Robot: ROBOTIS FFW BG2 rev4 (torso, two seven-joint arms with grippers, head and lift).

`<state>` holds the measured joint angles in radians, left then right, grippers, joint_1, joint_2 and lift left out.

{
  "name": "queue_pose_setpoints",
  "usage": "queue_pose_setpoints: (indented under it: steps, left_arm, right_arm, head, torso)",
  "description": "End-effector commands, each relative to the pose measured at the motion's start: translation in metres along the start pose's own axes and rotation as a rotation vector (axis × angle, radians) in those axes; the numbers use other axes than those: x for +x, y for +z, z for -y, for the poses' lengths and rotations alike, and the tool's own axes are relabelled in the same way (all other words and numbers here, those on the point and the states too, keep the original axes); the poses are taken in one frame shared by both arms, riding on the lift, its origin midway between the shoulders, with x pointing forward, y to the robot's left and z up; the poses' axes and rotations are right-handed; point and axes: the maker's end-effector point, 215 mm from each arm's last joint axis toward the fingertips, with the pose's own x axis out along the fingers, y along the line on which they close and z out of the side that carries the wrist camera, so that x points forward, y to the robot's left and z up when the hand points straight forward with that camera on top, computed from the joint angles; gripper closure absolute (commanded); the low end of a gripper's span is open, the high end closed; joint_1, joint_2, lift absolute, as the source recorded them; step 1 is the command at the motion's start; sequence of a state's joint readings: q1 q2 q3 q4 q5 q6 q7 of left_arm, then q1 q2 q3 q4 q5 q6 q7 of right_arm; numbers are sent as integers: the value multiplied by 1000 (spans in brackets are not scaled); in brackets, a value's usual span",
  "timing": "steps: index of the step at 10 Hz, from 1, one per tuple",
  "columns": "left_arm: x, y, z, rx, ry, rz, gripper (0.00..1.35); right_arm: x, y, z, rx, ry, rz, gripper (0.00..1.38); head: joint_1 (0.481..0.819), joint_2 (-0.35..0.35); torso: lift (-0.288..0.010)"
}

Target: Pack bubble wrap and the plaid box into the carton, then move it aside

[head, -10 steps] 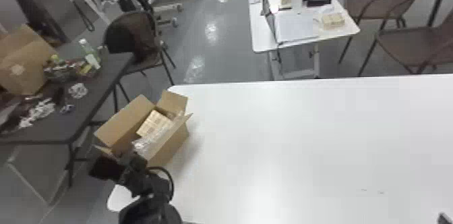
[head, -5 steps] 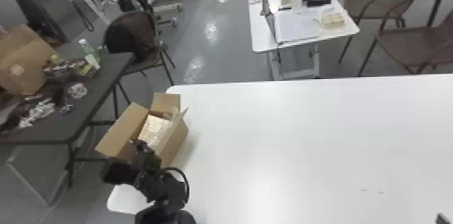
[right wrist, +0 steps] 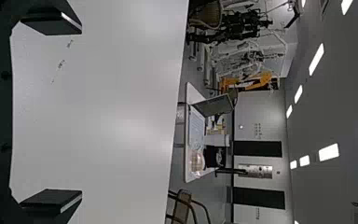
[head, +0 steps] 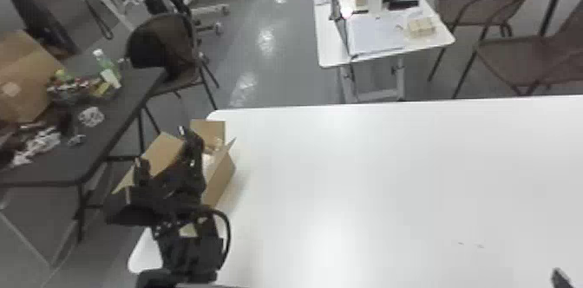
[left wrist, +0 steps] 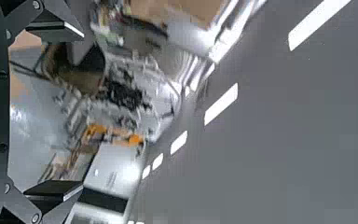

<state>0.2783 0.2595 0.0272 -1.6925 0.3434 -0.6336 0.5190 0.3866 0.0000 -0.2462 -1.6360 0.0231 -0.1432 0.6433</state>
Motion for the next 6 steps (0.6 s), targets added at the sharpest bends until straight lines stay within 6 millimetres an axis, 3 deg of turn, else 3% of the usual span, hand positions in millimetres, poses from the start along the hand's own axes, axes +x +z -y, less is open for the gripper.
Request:
queue_pose_setpoints:
  steps: [1, 2, 4, 6]
  left_arm:
    - [-43, -11, 47, 72, -181, -94, 168]
    - [-69, -25, 63, 103, -279, -121, 174]
    - [-125, -64, 69, 185, -430, -245, 177]
    - [-183, -101, 29, 277, -463, -403, 179]
  right_arm:
    - [-7, 8, -1, -24, -13, 16, 96]
    - [-14, 11, 1, -36, -32, 31, 96]
    - [-35, 25, -6, -121, -76, 71, 96]
    - [-60, 11, -6, -121, -127, 61, 96]
  head:
    - [695, 266]
    - [695, 201]
    - [695, 109]
    - [695, 73]
  torso:
    - [-27]
    - [-27]
    - [-27]
    - [-27]
